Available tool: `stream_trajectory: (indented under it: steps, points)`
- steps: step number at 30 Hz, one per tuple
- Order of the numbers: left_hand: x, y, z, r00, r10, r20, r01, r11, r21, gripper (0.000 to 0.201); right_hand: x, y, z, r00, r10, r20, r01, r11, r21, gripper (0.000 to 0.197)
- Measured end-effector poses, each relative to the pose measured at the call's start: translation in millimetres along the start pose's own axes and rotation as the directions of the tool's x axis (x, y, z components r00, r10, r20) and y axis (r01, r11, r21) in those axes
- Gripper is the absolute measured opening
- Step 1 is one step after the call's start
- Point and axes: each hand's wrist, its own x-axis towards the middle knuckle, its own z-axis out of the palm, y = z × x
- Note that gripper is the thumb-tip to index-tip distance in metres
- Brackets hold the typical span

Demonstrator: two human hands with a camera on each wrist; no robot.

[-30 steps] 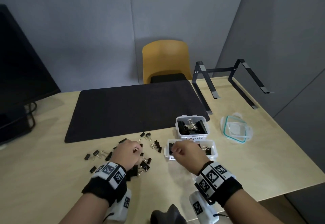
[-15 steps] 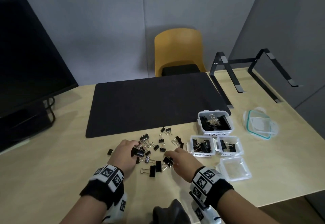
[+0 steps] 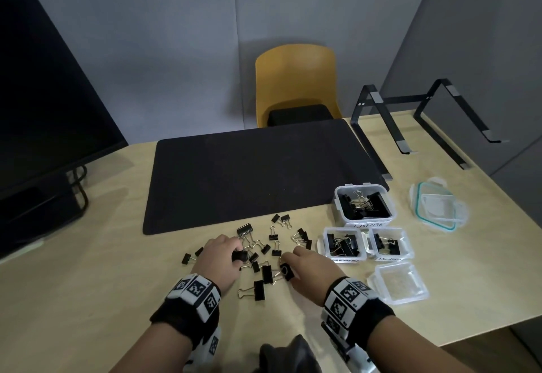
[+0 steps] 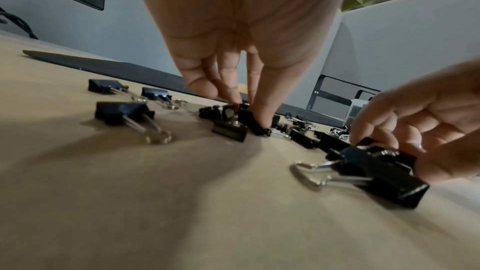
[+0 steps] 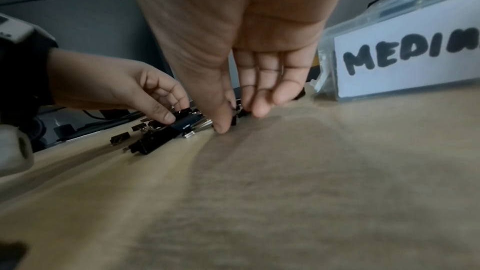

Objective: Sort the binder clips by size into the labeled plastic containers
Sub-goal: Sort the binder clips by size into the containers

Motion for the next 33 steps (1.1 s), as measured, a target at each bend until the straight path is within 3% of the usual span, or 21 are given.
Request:
stream_trajectory:
  steps: [5,12,17,21,25,33]
  points:
    - [1.1,6.9,1.4,0.997,0.049,-0.054,-0.046,0.997,0.057,0.024,0.1,5.4,-11.1,0.999,0.033,-0.034,-0.032,0.999,0.024,0.032]
    - [1.9,31.6,-8.5,0.990,0.058,-0.125,-0.068,0.995,-0.072,0.041,-5.4,17.3,-24.4,0.997,0.020,-0.077,-0.010,0.992,0.126,0.036]
    - [4.3,51.1,-10.7,0.993,0.045,-0.109,-0.056,0.993,-0.102,0.032,-14.8,26.9,-34.3,0.994,0.052,-0.095,-0.024,0.961,0.276,0.043]
    - [2.9,69.3,-6.9,0.994,-0.011,-0.108,-0.014,0.974,-0.228,0.024,-26.2,39.8,-44.1,0.988,0.073,-0.139,-0.021,0.939,0.344,0.040]
    - [2.0,89.9,-3.7,0.997,-0.027,-0.068,0.007,0.961,-0.277,0.021,-41.4,62.9,-55.2,0.975,0.119,-0.186,-0.040,0.923,0.382,0.035]
    - [5.0,139.4,3.1,0.995,-0.006,-0.098,-0.030,0.930,-0.365,0.020,-70.5,123.1,-78.7,0.940,0.226,-0.255,-0.097,0.894,0.437,0.033]
